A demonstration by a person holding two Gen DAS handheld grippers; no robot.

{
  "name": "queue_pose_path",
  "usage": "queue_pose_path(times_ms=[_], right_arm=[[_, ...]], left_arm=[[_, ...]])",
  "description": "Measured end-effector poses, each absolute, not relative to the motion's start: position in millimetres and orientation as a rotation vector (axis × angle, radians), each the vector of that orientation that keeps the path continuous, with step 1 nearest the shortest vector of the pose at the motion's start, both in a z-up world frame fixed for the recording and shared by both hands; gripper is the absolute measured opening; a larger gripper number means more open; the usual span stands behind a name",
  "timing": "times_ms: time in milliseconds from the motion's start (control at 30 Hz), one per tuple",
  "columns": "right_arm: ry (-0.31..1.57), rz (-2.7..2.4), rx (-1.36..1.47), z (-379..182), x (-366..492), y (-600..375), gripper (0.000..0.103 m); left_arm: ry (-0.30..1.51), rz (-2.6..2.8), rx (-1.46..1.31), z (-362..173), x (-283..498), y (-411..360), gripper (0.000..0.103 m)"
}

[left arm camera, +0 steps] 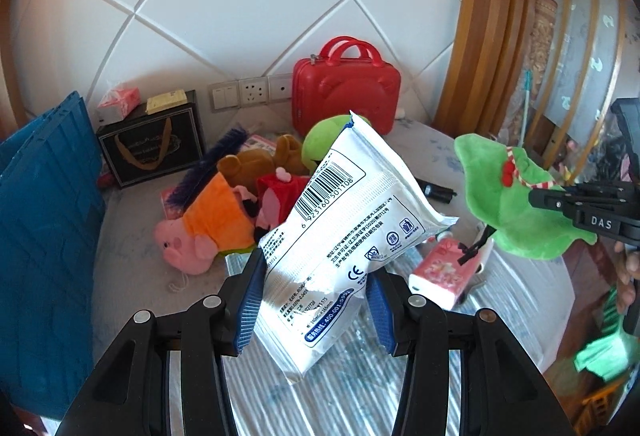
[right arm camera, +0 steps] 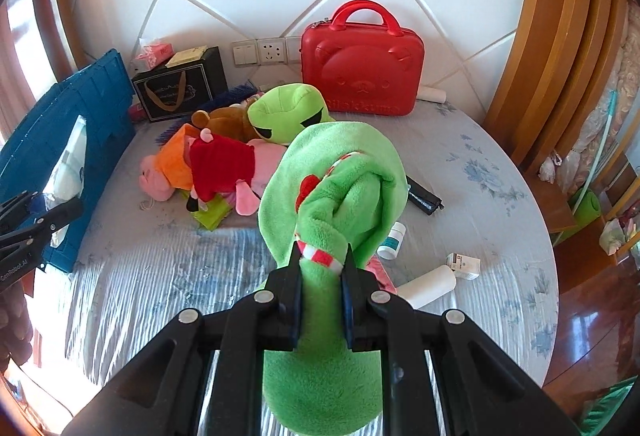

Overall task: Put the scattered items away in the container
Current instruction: 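Carry the wipes packet in the left tool while the right tool carries the green plush to the crate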

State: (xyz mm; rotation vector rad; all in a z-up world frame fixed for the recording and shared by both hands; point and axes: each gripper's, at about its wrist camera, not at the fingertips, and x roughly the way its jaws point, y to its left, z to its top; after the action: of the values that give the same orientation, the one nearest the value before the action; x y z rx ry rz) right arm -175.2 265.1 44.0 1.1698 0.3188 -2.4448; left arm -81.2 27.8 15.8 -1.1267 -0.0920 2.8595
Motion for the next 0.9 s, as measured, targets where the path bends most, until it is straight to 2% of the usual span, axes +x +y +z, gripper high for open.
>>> queue_pose_path(times_ms=[900], right_arm=[[0.323, -2.403, 1.092, 64, -134, 236, 0.015]], left_arm=[[-0.096, 2.917, -1.07, 41, -38, 8, 0.047]])
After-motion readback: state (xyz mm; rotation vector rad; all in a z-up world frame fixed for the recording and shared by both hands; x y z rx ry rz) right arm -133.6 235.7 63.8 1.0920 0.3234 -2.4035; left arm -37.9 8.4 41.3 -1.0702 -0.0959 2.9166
